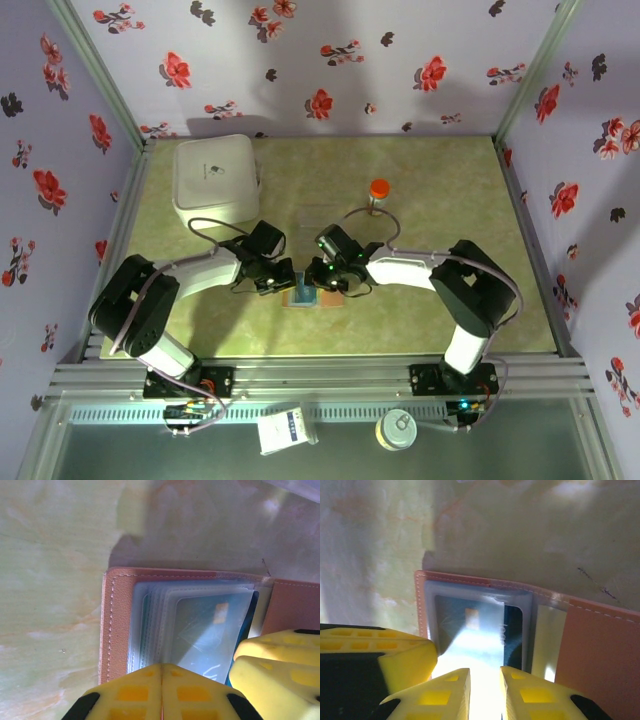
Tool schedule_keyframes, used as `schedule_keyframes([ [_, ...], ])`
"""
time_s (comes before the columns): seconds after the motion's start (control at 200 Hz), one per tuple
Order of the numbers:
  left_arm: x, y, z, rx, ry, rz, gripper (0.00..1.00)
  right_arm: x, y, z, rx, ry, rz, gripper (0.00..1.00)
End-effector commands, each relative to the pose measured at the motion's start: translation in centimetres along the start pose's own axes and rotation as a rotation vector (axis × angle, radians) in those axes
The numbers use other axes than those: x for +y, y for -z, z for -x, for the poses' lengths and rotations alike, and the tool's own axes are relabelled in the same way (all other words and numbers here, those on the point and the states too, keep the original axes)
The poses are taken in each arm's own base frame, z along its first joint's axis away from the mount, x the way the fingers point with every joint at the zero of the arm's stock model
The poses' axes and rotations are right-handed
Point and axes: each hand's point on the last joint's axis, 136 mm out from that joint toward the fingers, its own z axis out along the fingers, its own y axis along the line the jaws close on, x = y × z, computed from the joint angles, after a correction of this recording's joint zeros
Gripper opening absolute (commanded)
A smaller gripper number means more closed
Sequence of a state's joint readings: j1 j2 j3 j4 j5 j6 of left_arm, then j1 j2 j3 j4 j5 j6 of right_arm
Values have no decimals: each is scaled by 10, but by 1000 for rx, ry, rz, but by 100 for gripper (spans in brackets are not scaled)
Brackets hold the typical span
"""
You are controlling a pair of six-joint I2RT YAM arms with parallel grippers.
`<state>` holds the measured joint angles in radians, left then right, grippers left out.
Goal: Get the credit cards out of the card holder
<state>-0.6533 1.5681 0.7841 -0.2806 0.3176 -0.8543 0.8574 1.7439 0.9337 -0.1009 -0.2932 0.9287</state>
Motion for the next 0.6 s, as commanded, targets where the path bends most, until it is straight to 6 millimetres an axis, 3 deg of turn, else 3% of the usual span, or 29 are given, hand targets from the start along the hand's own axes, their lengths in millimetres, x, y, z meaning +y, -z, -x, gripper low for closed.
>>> schedule_keyframes([
  [0.0,11,-3,-3,9,19,25,6,-13,-7,-6,29,-35,-34,22],
  [0.255,12,-2,-3,4,21,27,6,-19,6,-3,-5,-22,-82,23],
  [0.595,6,2,0,-10,20,6,6,-6,26,2,-52,10,-41,24],
])
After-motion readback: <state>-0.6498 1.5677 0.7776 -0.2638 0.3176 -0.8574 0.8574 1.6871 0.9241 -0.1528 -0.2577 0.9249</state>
